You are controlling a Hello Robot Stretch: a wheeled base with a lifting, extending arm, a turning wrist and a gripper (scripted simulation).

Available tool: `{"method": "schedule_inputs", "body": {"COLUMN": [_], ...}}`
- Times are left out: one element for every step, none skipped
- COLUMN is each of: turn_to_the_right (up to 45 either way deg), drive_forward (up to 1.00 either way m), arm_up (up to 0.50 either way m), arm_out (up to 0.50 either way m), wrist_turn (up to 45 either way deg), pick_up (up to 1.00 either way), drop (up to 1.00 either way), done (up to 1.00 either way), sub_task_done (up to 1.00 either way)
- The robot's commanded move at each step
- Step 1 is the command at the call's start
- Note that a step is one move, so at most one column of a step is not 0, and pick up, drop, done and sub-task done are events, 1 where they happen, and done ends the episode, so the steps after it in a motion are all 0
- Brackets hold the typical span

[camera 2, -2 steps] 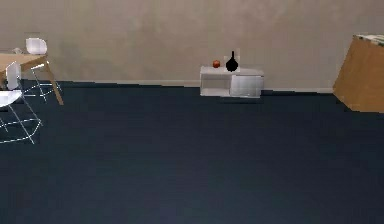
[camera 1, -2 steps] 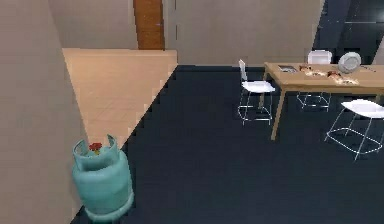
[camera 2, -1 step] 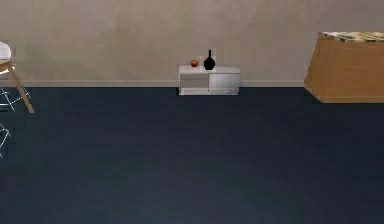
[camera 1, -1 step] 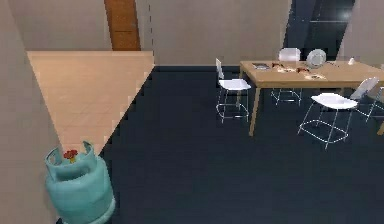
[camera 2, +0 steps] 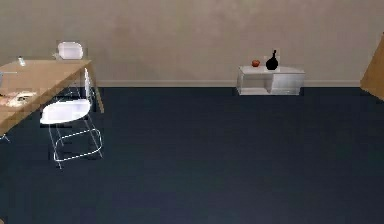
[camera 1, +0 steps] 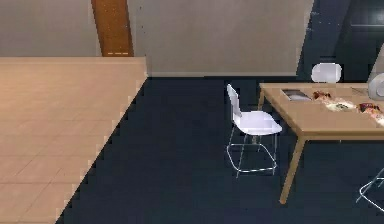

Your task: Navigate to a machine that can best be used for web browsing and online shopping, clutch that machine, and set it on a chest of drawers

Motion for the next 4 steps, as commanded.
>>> {"method": "schedule_inputs", "body": {"turn_to_the_right": [0.0,-45.0,-45.0,-18.0], "drive_forward": [0.35,0.0,0.0,0.0], "arm_up": [0.0,0.0,0.0,0.0], "arm_out": [0.0,0.0,0.0,0.0], "wrist_turn": [0.0,0.0,0.0,0.0], "pick_up": [0.0,0.0,0.0,0.0], "drop": [0.0,0.0,0.0,0.0], "done": [0.0,0.0,0.0,0.0], "sub_task_done": [0.0,0.0,0.0,0.0]}}
